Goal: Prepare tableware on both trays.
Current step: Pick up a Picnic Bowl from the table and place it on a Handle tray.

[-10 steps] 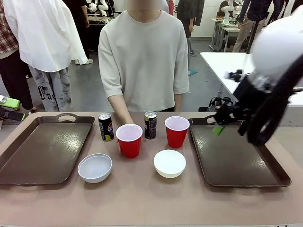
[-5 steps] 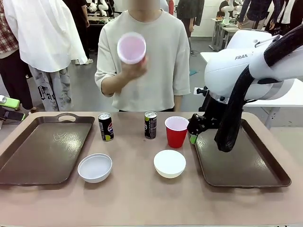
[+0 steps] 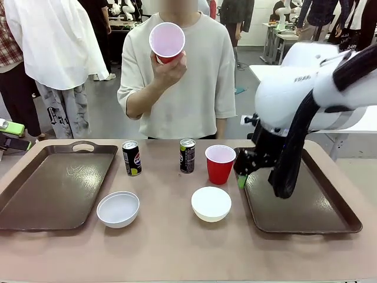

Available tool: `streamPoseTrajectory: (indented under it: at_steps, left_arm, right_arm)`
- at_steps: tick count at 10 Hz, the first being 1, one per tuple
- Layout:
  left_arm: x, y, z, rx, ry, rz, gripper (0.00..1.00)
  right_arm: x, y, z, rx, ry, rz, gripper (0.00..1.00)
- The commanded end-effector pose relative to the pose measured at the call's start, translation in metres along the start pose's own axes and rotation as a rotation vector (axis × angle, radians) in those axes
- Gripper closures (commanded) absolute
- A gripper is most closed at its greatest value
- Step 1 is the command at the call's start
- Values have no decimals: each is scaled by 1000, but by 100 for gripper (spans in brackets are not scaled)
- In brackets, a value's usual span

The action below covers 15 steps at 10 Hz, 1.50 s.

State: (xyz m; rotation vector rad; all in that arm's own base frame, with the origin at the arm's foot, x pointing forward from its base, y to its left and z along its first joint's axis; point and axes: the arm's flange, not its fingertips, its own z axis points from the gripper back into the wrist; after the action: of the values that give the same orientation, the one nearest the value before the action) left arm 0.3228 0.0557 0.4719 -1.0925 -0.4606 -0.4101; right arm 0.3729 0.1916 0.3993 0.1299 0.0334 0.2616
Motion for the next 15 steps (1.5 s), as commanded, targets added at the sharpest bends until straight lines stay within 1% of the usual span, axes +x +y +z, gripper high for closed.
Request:
streamPoseTrajectory:
  at_steps: [1, 4, 6, 8, 11, 12, 14, 15]
  left_arm:
    - [1, 0, -1, -12, -10, -14, 0]
    - [1, 0, -1, -12, -10, -14, 0]
    - [1, 0, -1, -12, -10, -14, 0]
    - [1, 0, -1, -12, -10, -14, 0]
    - [1, 0, -1, -12, -10, -14, 0]
    - [1, 0, -1, -12, -10, -14, 0]
    - [1, 0, -1, -12, -10, -14, 0]
    - [1, 0, -1, -12, -10, -14, 0]
  right_arm:
    - [19, 15, -26, -26, 33, 0, 0]
    - [31, 32, -43, -6, 16, 14, 0]
    - [37, 44, -53, -23, -25, 14, 0]
    - [40, 48, -63, -15, 1, 39, 0]
    - [42, 48, -66, -15, 20, 52, 88]
    - [41, 48, -64, -22, 21, 50, 100]
    - [41, 48, -64, -25, 20, 50, 100]
    - [41, 48, -64, -27, 19, 51, 98]
